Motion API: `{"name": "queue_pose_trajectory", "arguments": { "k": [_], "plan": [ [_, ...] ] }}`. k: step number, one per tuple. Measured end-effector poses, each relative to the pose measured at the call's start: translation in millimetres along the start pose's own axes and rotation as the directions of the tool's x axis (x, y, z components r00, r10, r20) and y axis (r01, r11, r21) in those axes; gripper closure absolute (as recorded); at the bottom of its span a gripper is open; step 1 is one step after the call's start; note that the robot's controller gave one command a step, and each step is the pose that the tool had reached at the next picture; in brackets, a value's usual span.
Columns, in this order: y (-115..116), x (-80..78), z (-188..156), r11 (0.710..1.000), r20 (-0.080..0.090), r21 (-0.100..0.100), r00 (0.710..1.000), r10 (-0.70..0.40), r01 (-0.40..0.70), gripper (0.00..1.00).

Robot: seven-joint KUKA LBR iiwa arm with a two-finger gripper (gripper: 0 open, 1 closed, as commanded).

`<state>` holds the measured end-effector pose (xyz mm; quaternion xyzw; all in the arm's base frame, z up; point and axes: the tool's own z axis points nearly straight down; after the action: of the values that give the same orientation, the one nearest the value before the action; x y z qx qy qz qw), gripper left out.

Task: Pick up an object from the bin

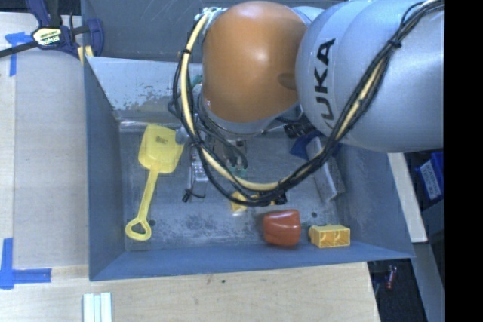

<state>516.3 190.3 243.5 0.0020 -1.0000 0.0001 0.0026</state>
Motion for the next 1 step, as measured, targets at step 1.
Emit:
{"name": "queue_pose_trajectory", "arguments": {
  "k": [1],
  "plan": [
    [-1.2, -1.9, -4.2, 1.0, 0.008, -0.002, 1.0, 0.005, -0.005, 0.0]
  ]
}}
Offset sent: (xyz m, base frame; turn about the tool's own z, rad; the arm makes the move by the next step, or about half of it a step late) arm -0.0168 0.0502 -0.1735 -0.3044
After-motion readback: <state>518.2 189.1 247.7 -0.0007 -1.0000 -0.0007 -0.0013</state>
